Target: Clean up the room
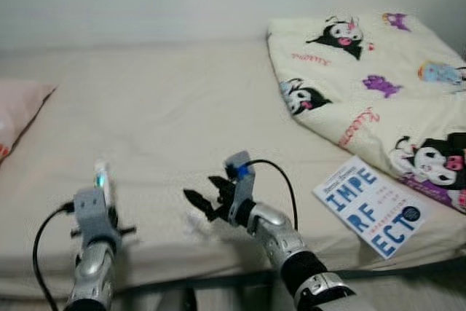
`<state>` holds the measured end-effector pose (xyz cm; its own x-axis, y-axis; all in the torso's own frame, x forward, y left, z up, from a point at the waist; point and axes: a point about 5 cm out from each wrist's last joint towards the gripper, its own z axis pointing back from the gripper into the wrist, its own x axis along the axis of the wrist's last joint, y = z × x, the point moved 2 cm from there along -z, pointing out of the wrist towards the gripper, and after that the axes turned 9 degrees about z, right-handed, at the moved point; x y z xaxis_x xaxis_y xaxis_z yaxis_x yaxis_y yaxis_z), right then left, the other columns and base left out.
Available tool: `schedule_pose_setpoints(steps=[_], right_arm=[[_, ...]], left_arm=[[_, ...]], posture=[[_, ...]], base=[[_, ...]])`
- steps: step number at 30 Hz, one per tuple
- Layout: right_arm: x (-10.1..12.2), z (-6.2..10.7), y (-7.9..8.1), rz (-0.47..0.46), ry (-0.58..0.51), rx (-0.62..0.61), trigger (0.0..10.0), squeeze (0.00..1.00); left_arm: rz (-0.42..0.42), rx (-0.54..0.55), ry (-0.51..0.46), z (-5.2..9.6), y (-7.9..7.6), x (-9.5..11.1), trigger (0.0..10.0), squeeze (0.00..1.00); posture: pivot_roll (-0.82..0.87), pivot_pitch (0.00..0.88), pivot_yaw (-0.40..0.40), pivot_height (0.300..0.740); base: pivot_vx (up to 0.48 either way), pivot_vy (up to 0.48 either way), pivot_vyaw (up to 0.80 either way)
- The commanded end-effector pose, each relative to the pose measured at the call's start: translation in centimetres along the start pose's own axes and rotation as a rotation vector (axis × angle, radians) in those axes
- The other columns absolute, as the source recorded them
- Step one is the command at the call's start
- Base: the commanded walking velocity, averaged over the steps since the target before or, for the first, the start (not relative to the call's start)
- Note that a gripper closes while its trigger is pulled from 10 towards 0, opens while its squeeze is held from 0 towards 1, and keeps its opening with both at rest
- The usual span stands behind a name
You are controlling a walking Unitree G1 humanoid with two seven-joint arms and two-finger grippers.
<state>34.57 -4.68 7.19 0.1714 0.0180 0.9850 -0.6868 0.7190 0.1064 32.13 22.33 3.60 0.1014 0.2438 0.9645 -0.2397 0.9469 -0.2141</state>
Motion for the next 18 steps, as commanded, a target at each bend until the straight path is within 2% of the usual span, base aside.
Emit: schedule_pose_setpoints(steps=[1,3,12,18], right_arm=[[-0.3,-0.9,1.6,-0.014,0.006,0.039,10.0,0.0],[-0.4,-0.9,1.7,-0.011,0.009,0.041,10.0,0.0],[-2.8,-0.2,0.9,0.031,0.154,-0.046,10.0,0.0],[-3.2,-0.1,0.8,0.036,0.181,-0.062,10.0,0.0]], left_arm=[[-0.017,0.033,0.084,1.2,1.3,-2.2,10.0,0.0],[-0.017,0.034,0.097,1.3,1.4,-2.5,10.0,0.0],[-0.035,0.036,0.171,2.3,1.4,-4.3,10.0,0.0],[-0.034,0.033,0.175,2.4,1.4,-4.4,10.0,0.0]], posture=[[-0.11,0.136,0.015,0.475],[-0.11,0.136,0.015,0.475],[-0.11,0.138,0.022,0.475],[-0.11,0.141,0.023,0.475]], base=[[0.0,0.0,0.72],[0.0,0.0,0.72],[0.0,0.0,0.0],[0.0,0.0,0.0]])
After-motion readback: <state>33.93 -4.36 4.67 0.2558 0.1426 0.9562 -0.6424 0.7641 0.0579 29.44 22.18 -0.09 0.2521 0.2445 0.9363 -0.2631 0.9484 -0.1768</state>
